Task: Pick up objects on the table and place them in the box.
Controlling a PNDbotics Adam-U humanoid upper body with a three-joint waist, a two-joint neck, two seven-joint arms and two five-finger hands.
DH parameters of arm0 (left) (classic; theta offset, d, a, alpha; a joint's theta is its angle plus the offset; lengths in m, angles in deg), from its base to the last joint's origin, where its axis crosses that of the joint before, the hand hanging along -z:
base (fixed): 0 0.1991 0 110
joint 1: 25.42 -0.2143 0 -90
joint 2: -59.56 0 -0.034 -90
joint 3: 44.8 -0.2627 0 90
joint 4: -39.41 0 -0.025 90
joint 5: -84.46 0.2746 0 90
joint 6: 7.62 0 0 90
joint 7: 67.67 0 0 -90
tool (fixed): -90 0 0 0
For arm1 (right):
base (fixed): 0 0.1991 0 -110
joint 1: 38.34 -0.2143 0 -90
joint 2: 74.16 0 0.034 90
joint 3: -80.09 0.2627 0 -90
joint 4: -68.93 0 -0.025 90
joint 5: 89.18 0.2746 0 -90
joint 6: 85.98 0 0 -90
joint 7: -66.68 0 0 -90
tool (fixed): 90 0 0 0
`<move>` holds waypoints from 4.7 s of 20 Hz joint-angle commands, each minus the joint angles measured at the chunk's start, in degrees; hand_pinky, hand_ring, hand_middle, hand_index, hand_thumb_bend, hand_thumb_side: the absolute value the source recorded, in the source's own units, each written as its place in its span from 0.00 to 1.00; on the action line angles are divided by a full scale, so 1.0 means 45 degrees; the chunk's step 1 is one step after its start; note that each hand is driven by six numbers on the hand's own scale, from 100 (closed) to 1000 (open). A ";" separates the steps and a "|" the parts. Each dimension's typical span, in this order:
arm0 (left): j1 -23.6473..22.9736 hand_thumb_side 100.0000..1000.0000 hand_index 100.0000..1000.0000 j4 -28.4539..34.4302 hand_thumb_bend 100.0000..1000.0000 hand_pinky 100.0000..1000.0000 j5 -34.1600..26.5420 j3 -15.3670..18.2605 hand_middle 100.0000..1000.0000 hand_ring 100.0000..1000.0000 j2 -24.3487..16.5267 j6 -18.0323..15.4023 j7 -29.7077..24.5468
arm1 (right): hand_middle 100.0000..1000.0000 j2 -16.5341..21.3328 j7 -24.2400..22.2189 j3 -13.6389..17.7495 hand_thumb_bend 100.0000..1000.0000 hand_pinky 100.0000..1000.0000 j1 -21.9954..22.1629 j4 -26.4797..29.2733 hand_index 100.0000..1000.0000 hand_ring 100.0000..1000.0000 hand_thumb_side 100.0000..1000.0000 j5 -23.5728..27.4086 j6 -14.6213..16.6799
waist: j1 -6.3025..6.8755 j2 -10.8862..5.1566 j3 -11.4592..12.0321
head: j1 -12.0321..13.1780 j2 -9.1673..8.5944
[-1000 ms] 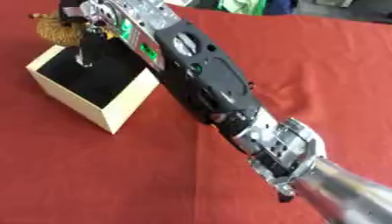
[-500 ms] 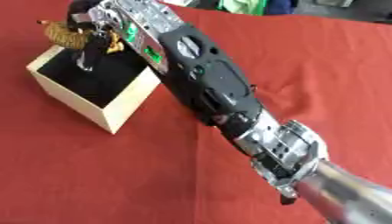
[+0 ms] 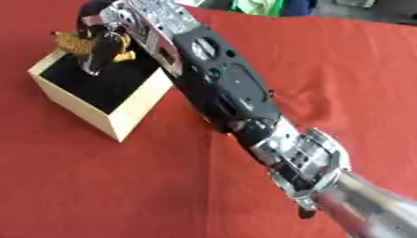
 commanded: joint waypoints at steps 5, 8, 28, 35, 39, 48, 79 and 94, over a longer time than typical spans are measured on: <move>0.0079 0.83 0.79 0.0185 0.00 0.61 0.0040 0.0045 0.84 0.85 -0.0044 -0.0038 -0.0070 | 0.78 0.0156 -0.0012 0.0189 0.00 0.84 -0.0165 -0.0415 0.91 0.89 0.79 -0.0595 0.0616 | 0.0176 -0.0246 -0.0014 | 0.0017 -0.0005; 0.0078 0.83 0.79 0.0185 0.00 0.61 0.0040 0.0045 0.84 0.85 -0.0040 -0.0041 -0.0082 | 0.82 0.0156 -0.0012 0.0215 0.00 0.85 -0.0171 -0.0469 0.95 0.91 0.86 -0.0719 0.1232 | 0.0182 -0.0251 -0.0028 | 0.0020 0.0007; 0.0141 0.82 0.79 0.0185 0.00 0.61 0.0040 0.0055 0.84 0.85 -0.0052 -0.0059 -0.0174 | 0.82 0.0408 -0.0012 0.1227 0.00 0.85 -0.0282 0.1927 0.94 0.90 0.98 -0.0677 0.0937 | 0.0250 -0.0264 -0.0182 | 0.0087 -0.0039; 0.0113 0.82 0.79 0.0185 0.00 0.61 0.0092 0.0107 0.84 0.85 -0.0115 -0.0044 -0.0127 | 0.82 0.1659 -0.0012 0.1532 0.00 0.85 -0.0014 0.3850 0.93 0.90 0.93 0.0354 0.0798 | 0.0193 -0.0282 -0.0274 | 0.0258 0.0055; 0.0082 0.82 0.79 0.0185 0.00 0.61 0.0138 0.0151 0.84 0.85 -0.0185 -0.0038 -0.0065 | 0.82 0.2969 -0.0012 0.1537 0.00 0.86 0.0416 0.4996 0.92 0.91 0.93 0.0764 0.0637 | 0.0164 -0.0290 -0.0385 | 0.0317 0.0201; 0.0040 0.82 0.79 0.0185 0.00 0.61 0.0226 0.0173 0.84 0.85 -0.0291 -0.0021 -0.0040 | 0.82 0.5550 0.0034 0.1367 0.10 0.86 0.1844 0.6917 0.92 0.92 1.00 0.1371 -0.0114 | 0.0131 -0.0301 -0.0620 | 0.0371 0.0268; 0.0052 0.82 0.79 0.0185 0.00 0.61 0.0367 0.0198 0.84 0.85 -0.0367 0.0049 -0.0201 | 0.87 0.8415 -0.0012 0.0757 0.39 0.90 0.4761 0.7042 1.00 0.96 0.83 0.5085 0.1145 | 0.0034 -0.0336 -0.0811 | 0.0608 0.0030; 0.0094 0.82 0.79 0.0185 0.00 0.61 0.0391 0.0173 0.84 0.85 -0.0344 0.0049 -0.0312 | 0.77 0.8503 -0.0012 0.0628 0.45 0.84 0.5471 0.7019 1.00 0.90 1.00 0.4635 0.0493 | 0.0026 -0.0331 -0.0835 | 0.0618 0.0013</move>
